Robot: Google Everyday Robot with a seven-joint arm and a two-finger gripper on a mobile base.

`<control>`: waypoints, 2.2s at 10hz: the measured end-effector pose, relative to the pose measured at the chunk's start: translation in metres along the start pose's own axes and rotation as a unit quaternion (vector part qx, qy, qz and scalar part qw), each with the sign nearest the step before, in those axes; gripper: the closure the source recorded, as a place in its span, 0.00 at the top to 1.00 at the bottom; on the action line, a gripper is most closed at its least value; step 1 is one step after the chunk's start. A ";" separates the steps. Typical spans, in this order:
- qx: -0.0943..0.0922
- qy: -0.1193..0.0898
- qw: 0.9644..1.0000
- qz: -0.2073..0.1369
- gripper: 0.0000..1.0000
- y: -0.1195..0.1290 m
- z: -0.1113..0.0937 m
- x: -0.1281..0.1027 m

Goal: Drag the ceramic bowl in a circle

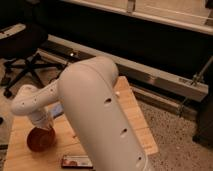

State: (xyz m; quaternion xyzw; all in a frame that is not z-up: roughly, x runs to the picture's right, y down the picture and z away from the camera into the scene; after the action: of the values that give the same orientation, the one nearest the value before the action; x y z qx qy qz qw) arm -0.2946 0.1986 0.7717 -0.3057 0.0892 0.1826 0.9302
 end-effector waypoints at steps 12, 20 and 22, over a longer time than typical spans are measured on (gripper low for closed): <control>-0.038 -0.003 0.983 -0.182 0.00 0.152 -0.022 -0.034; -0.015 -0.040 0.980 -0.196 0.00 0.083 -0.014 -0.132; -0.009 -0.022 0.984 -0.177 0.00 0.055 -0.005 -0.129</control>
State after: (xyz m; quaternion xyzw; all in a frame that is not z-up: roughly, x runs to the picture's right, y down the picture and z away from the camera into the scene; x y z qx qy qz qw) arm -0.4354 0.2000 0.7738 -0.3208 0.0115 0.0222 0.9468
